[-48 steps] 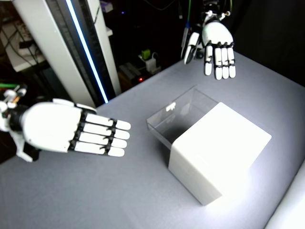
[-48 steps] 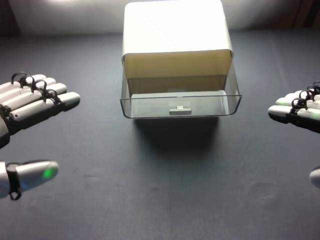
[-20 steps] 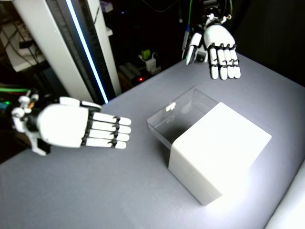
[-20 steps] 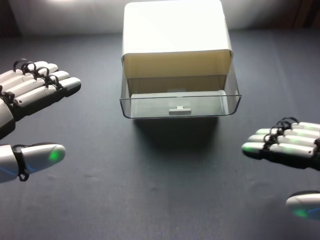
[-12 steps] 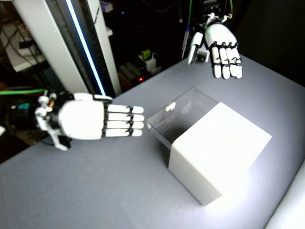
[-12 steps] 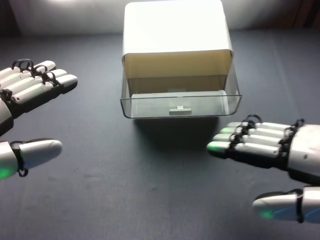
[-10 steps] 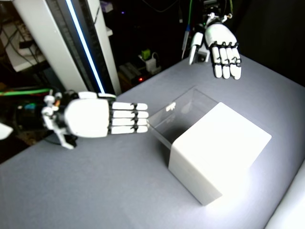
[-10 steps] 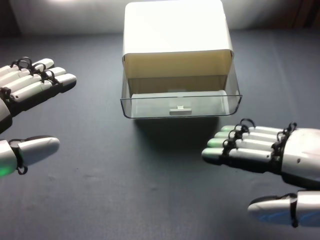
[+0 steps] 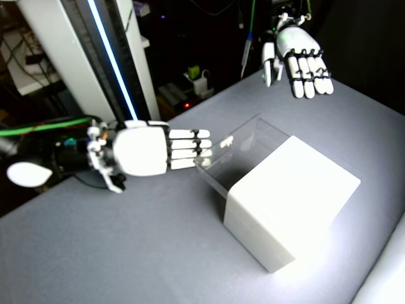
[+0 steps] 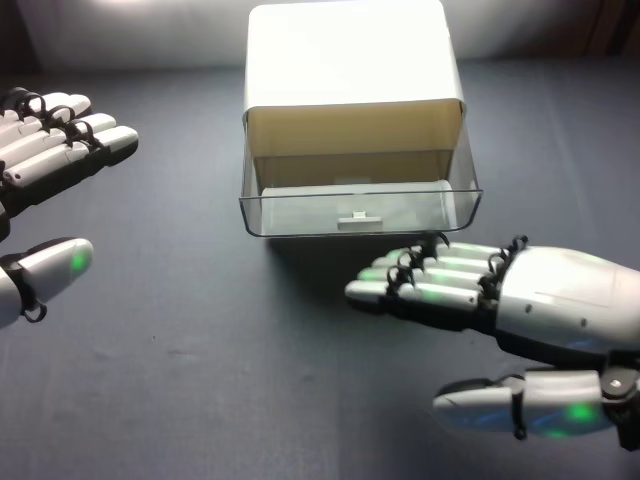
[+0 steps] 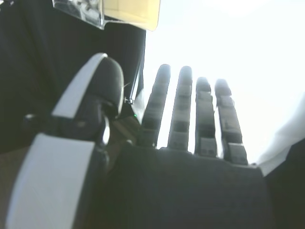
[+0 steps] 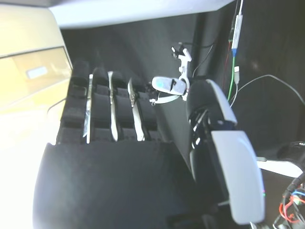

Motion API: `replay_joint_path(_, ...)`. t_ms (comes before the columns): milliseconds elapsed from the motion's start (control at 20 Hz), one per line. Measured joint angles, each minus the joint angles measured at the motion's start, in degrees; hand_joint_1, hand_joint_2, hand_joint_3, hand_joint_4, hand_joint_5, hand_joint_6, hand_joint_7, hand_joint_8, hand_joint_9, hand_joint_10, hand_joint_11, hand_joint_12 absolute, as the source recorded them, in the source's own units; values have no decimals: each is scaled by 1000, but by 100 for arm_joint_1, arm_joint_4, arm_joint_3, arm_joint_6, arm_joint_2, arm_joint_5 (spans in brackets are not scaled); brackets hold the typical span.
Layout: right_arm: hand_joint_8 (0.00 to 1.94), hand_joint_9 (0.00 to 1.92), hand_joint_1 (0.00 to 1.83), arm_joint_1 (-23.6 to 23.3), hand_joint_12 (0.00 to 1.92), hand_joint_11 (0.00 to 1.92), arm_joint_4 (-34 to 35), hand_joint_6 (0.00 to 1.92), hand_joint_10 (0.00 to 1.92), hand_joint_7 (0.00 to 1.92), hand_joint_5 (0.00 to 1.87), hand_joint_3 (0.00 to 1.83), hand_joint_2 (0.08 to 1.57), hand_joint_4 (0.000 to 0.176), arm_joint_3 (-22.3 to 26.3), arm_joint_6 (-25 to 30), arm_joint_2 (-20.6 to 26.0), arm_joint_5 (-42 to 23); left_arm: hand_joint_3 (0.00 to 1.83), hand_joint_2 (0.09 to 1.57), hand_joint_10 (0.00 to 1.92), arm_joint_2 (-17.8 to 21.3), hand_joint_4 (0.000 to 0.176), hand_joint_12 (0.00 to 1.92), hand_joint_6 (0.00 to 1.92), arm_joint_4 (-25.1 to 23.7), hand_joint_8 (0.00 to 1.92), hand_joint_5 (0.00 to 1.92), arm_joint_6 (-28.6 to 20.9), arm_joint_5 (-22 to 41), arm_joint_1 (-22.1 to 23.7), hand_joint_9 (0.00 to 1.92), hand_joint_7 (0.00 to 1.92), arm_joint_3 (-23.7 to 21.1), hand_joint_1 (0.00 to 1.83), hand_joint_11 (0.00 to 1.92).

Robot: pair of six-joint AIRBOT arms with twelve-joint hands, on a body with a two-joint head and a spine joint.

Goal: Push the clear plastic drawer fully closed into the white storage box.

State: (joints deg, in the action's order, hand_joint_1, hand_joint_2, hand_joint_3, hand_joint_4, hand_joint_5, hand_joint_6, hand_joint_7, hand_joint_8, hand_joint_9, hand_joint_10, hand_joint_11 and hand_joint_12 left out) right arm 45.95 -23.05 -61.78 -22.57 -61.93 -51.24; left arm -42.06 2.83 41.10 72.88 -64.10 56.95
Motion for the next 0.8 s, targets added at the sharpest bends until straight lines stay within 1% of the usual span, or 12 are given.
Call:
replay_joint_path(50,1,37,275,-17,252,0,2,1,2,22,17,2,1399,0,-28,0,-42,-17,165,1568,14,11,9,0,15,7,0,85,2,9,0,2,68,0,0,0)
replay_joint_path(100,0,28,222,-42,250,0,2,1,2,21,7,2,1400,0,-46,0,-92,4,166,1570,17,15,4,0,19,52,4,96,13,22,0,9,77,0,0,0)
replay_joint_path(150,0,9,179,-70,154,0,-7,0,2,3,1,2,1406,0,-50,0,-116,17,164,1567,19,22,3,1,22,63,5,102,35,20,0,13,79,0,0,1)
replay_joint_path(250,0,0,206,-85,112,0,-15,0,0,0,0,0,1400,0,-74,2,-162,-15,155,1559,12,44,7,1,19,63,1,95,57,37,-2,2,71,-35,0,2)
replay_joint_path(300,0,0,205,-85,22,0,-9,0,0,0,0,0,1399,0,-107,2,-192,-17,154,1558,10,44,14,0,17,52,0,92,61,48,-2,0,67,-35,0,1)
replay_joint_path(350,0,0,203,-109,4,0,9,0,0,0,0,0,1397,0,-129,-2,-223,24,154,1560,13,46,1,3,19,72,2,95,66,48,-2,4,74,-35,41,5)
replay_joint_path(450,0,0,223,-186,0,0,20,0,0,0,0,0,1392,0,-168,0,-315,28,159,1570,2,68,6,15,19,125,4,92,87,66,-48,5,72,-35,35,1)
replay_joint_path(600,0,0,229,-227,0,0,-4,0,0,0,0,0,1393,0,-195,0,-387,9,171,1571,0,90,1,0,17,186,3,91,111,111,-48,0,72,-35,42,0)
replay_joint_path(650,0,0,210,-262,0,0,-26,0,0,0,0,0,1393,0,-197,-2,-398,28,173,1567,0,92,14,0,16,203,1,88,114,111,-50,0,67,-35,46,0)
replay_joint_path(700,1,0,208,-284,4,9,-39,0,0,3,0,0,1394,0,-199,4,-402,28,173,1565,0,92,13,0,16,216,1,88,129,114,-61,0,68,-35,46,0)
replay_joint_path(750,1,0,210,-286,5,10,-37,0,0,3,0,1,1397,0,-221,2,-422,17,179,1569,0,94,9,0,16,214,1,85,131,114,-63,0,68,-37,21,0)
replay_joint_path(800,2,2,220,-291,10,19,-24,0,1,8,1,0,1393,0,-249,2,-442,22,180,1566,1,98,0,0,17,221,2,87,136,116,-72,2,71,-44,3,0)
